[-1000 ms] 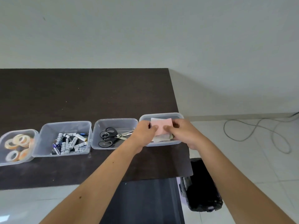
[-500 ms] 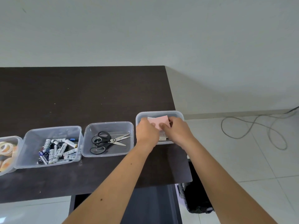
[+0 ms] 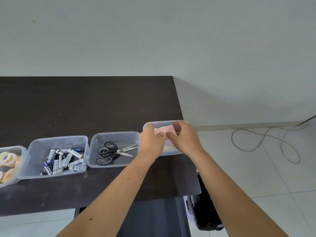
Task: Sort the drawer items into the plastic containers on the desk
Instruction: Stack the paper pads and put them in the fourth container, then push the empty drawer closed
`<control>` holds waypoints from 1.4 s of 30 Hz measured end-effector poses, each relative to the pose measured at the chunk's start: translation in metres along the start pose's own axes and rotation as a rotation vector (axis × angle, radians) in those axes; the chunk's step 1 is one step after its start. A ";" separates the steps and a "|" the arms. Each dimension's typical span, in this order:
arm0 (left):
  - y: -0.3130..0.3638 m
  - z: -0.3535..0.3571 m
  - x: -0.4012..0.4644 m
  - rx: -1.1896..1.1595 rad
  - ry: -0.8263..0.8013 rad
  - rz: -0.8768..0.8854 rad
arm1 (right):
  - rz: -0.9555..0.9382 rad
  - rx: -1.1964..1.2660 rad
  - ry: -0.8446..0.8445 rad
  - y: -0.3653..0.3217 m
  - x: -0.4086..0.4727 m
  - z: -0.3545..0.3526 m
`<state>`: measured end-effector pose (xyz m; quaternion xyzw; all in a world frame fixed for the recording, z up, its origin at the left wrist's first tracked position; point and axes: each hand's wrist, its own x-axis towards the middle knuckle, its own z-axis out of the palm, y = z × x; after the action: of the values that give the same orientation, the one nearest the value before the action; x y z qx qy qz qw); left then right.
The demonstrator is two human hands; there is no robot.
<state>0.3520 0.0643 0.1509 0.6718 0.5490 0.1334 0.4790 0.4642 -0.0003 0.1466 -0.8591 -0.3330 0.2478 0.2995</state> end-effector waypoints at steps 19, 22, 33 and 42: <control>-0.124 -0.057 -0.150 -0.459 0.158 0.383 | -0.468 0.145 0.281 0.052 -0.157 0.021; -0.164 -0.058 -0.180 -0.426 0.117 0.352 | -0.491 0.170 0.286 0.068 -0.190 0.036; -0.315 -0.079 -0.269 0.281 -0.175 0.420 | -0.422 0.176 0.038 0.161 -0.311 0.111; -0.376 -0.063 -0.304 0.434 0.077 0.490 | -0.535 -0.097 0.019 0.219 -0.363 0.145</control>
<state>-0.0320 -0.1908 -0.0086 0.8647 0.4044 0.1500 0.2573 0.2282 -0.3420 -0.0214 -0.7563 -0.5567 0.1353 0.3159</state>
